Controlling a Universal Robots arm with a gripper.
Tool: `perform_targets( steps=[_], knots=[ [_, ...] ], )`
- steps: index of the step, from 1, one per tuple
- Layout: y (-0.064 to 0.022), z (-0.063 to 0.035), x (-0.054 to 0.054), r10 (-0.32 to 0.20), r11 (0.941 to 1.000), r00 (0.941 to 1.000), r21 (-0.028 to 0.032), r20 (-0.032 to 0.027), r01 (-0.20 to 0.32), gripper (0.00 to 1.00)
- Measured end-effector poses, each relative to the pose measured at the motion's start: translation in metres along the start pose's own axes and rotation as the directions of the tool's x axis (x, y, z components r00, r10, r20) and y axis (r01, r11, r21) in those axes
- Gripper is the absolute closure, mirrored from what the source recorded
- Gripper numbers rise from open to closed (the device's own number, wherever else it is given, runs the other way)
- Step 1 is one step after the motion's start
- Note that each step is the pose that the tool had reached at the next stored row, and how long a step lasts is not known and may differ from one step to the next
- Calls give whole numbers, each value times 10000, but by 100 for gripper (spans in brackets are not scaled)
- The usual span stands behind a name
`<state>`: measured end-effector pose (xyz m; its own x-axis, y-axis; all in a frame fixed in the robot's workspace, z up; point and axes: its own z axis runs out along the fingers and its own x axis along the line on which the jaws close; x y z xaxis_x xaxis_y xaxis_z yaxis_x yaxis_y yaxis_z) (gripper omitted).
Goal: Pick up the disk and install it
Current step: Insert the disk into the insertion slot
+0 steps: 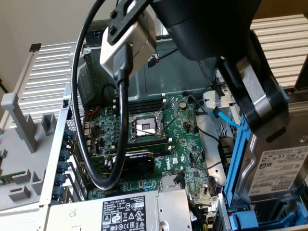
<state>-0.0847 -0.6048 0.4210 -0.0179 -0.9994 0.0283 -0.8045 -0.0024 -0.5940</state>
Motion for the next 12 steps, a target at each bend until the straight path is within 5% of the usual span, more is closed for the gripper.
perform_targets(
  steps=[12],
  knots=[
    [21,28,-3,0,10000,10000,0,0,0,63]
  ],
)
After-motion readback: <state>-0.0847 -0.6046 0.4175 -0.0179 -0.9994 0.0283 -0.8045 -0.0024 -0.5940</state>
